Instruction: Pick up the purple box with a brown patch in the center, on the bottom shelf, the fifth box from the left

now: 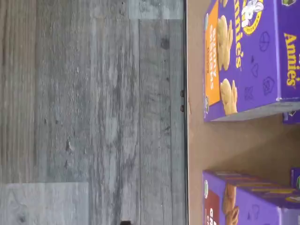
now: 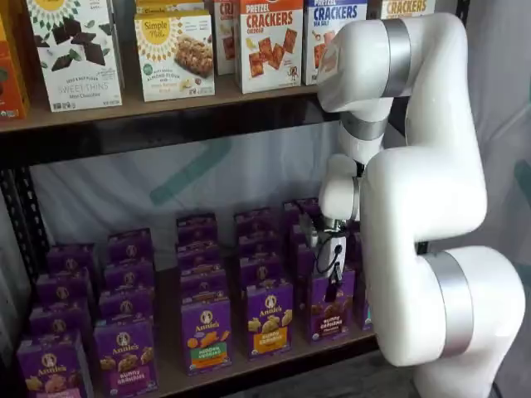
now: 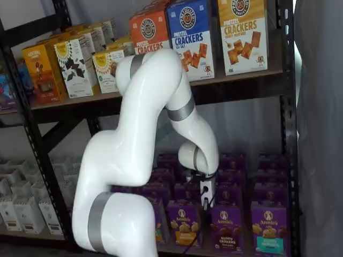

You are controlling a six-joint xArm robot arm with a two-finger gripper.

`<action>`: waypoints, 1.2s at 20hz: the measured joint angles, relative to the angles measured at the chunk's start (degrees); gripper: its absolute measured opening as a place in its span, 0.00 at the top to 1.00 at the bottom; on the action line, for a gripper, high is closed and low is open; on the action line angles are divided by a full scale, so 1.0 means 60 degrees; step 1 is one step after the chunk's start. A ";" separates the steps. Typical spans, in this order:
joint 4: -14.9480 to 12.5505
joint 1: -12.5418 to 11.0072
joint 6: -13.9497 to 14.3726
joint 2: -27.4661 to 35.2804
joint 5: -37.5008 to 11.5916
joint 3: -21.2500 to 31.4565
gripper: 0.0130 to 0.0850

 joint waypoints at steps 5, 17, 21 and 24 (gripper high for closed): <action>-0.0780 -0.0033 0.0722 0.0082 0.1002 -0.0378 0.00; 0.2678 0.0086 -0.2389 0.0277 -0.0126 -0.0436 0.00; 0.3194 0.0003 -0.2914 0.0413 -0.0064 -0.0718 0.00; 0.3157 -0.0120 -0.2950 0.0489 0.0146 -0.0980 0.00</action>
